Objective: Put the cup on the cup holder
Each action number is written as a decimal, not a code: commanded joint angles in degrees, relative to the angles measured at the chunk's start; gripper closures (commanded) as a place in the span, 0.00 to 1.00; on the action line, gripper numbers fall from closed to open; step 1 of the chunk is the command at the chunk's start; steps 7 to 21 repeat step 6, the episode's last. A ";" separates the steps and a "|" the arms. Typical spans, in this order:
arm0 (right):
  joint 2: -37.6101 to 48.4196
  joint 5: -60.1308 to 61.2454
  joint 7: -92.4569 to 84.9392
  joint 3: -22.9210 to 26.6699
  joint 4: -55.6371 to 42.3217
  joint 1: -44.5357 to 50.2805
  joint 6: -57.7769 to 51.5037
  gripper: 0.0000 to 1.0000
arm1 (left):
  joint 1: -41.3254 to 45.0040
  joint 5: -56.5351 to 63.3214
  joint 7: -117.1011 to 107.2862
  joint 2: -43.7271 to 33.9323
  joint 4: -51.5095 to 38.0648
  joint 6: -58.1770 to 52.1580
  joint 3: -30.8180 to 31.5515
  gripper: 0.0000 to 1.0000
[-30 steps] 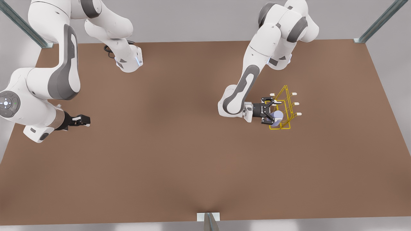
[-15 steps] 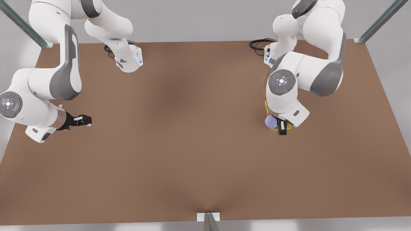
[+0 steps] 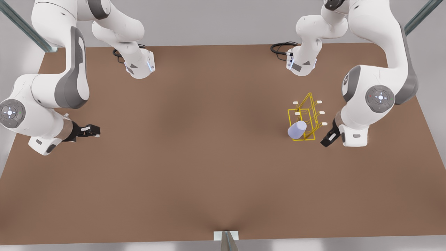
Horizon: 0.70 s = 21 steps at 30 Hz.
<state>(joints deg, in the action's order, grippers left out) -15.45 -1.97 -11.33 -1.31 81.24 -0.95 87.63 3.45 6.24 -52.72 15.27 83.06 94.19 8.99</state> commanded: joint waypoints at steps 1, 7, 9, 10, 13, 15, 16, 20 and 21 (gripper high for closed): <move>0.07 0.04 -0.01 -0.01 -0.03 -0.02 0.00 0.00 | 0.06 -0.26 46.83 0.90 -0.79 1.78 -0.03 0.00; 0.07 0.04 -0.01 -0.01 -0.03 0.07 0.00 0.00 | 0.06 -0.35 46.83 0.81 -0.79 1.87 0.06 0.00; 0.07 0.04 -0.01 -0.01 -0.03 0.07 0.00 0.00 | 0.06 -0.35 46.83 0.81 -0.79 1.87 0.06 0.00; 0.07 0.04 -0.01 -0.01 -0.03 0.07 0.00 0.00 | 0.06 -0.35 46.83 0.81 -0.79 1.87 0.06 0.00; 0.07 0.04 -0.01 -0.01 -0.03 0.07 0.00 0.00 | 0.06 -0.35 46.83 0.81 -0.79 1.87 0.06 0.00; 0.07 0.04 -0.01 -0.01 -0.03 0.07 0.00 0.00 | 0.06 -0.35 46.83 0.81 -0.79 1.87 0.06 0.00; 0.07 0.04 -0.01 -0.01 -0.03 0.07 0.00 0.00 | 0.06 -0.35 46.83 0.81 -0.79 1.87 0.06 0.00; 0.07 0.04 -0.01 -0.01 -0.03 0.07 0.00 0.00 | 0.06 -0.35 46.83 0.81 -0.79 1.87 0.06 0.00; 0.07 0.04 -0.01 -0.01 -0.03 0.07 0.00 0.00 | 0.06 -0.35 46.83 0.81 -0.79 1.87 0.06 0.00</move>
